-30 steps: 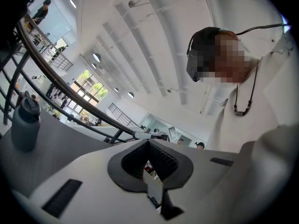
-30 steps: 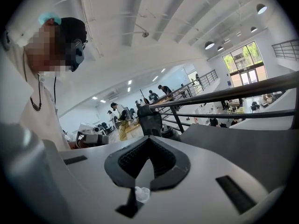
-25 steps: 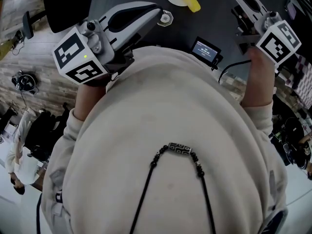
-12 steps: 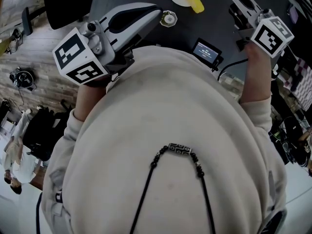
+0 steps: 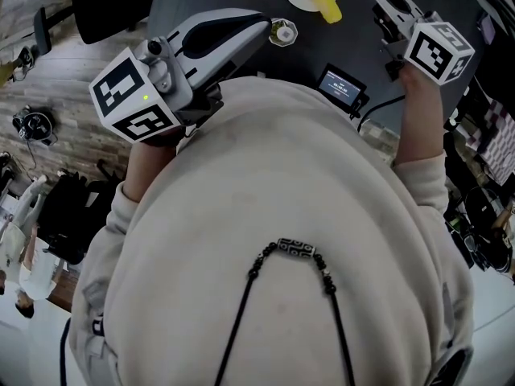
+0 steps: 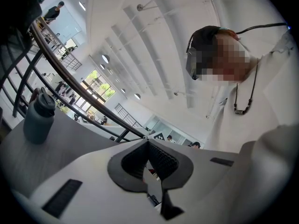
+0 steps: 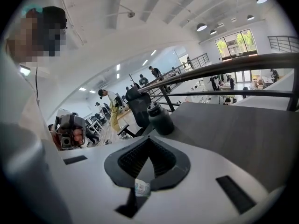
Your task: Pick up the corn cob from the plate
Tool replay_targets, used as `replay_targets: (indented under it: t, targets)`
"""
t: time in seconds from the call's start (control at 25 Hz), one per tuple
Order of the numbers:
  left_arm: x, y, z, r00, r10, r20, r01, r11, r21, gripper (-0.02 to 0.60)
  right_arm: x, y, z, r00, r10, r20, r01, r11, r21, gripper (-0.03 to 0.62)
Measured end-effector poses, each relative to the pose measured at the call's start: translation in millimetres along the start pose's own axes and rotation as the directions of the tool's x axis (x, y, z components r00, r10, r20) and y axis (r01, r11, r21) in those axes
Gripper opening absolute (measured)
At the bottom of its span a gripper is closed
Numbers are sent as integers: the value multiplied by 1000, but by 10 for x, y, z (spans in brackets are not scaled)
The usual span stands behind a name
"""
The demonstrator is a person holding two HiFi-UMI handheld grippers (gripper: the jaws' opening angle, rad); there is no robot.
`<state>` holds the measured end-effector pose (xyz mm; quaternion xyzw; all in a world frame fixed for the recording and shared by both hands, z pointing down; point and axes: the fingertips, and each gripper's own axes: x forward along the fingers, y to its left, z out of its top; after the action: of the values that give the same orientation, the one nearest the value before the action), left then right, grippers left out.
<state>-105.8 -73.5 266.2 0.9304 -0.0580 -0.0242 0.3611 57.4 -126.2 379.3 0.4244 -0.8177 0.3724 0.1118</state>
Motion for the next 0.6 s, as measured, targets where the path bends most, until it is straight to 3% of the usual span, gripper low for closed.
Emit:
replay_targets:
  t: [0.6]
  targets:
    - [-218,91,-20,998,64,29,-64,998,-18,0,570,-487,-629,986,-38,-164,54,994,94,17]
